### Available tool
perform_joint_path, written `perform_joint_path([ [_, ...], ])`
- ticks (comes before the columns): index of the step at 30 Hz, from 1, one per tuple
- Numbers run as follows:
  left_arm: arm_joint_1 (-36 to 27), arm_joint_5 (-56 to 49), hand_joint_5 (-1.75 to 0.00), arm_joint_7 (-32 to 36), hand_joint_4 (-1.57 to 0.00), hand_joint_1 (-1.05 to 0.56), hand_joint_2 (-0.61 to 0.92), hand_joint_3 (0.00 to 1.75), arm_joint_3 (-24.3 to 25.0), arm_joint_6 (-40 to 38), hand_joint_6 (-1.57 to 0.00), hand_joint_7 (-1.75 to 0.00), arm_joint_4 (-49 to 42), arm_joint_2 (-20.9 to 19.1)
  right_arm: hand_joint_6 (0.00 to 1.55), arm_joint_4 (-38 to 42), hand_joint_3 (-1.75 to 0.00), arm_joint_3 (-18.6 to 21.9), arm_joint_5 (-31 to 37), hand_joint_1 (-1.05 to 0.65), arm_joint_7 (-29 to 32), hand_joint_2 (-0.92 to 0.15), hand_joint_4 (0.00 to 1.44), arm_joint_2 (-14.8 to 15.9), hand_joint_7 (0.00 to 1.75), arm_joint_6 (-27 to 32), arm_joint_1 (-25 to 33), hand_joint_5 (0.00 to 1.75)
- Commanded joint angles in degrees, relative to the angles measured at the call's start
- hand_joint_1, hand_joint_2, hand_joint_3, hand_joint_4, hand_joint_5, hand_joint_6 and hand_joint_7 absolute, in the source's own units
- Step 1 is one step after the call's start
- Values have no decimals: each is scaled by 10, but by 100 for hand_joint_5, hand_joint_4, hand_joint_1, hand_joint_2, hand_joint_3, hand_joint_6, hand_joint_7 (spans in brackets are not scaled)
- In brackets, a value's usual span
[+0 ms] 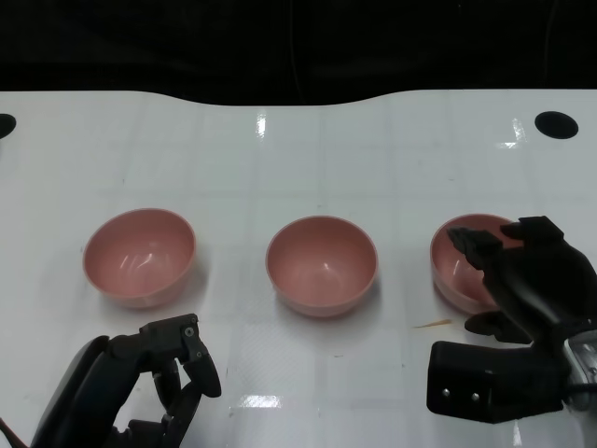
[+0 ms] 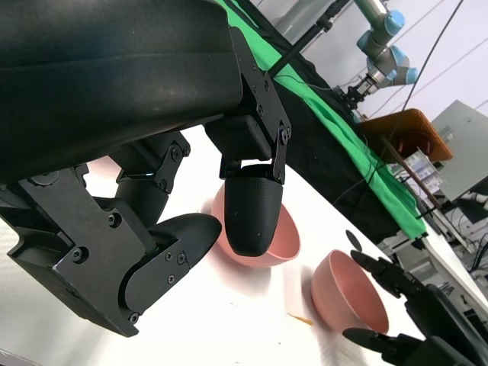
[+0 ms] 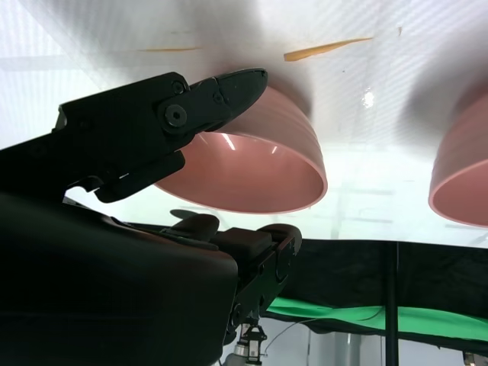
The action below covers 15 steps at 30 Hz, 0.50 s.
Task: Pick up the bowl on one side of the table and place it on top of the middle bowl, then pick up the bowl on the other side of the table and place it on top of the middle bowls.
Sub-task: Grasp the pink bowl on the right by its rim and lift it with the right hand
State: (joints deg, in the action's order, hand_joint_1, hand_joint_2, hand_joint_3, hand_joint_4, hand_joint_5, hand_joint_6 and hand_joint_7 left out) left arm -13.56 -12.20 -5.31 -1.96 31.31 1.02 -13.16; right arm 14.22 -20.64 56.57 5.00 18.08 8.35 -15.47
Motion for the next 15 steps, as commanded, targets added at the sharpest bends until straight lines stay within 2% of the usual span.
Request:
perform_joint_path([
  [1,1,14,-168,-6,-90,-12,38,140,4,-4,-81,-147,3,-7,38,50,0,-10,-8,-45,7,-85,16,-3,4,5,-28,56],
  [5,0,11,-168,-4,-91,-14,38,139,4,-6,-81,-146,5,-8,43,99,0,-24,-20,-44,9,-87,38,-5,1,-1,-49,31],
  [9,-3,8,-167,-1,-92,-14,38,139,5,-10,-82,-146,11,-7,49,144,0,-39,-30,-44,16,-89,49,-7,2,-13,-69,25],
  [10,-3,6,-168,0,-92,-12,38,139,5,-10,-82,-146,12,-7,55,152,-1,-44,-30,-43,16,-90,65,-8,4,-13,-74,34],
  [11,-3,4,-168,1,-92,-12,38,138,5,-9,-82,-146,13,-7,59,159,-1,-48,-30,-43,16,-91,71,-9,4,-13,-78,38],
  [14,-4,-2,-168,2,-92,-12,38,138,4,-12,-82,-146,18,-7,71,176,-1,-54,-35,-41,27,-92,80,-8,7,-23,-88,47],
  [15,-5,-2,-168,1,-92,-12,38,138,4,-14,-82,-146,20,-6,78,185,-1,-55,-38,-39,41,-92,78,-7,6,-35,-92,63],
])
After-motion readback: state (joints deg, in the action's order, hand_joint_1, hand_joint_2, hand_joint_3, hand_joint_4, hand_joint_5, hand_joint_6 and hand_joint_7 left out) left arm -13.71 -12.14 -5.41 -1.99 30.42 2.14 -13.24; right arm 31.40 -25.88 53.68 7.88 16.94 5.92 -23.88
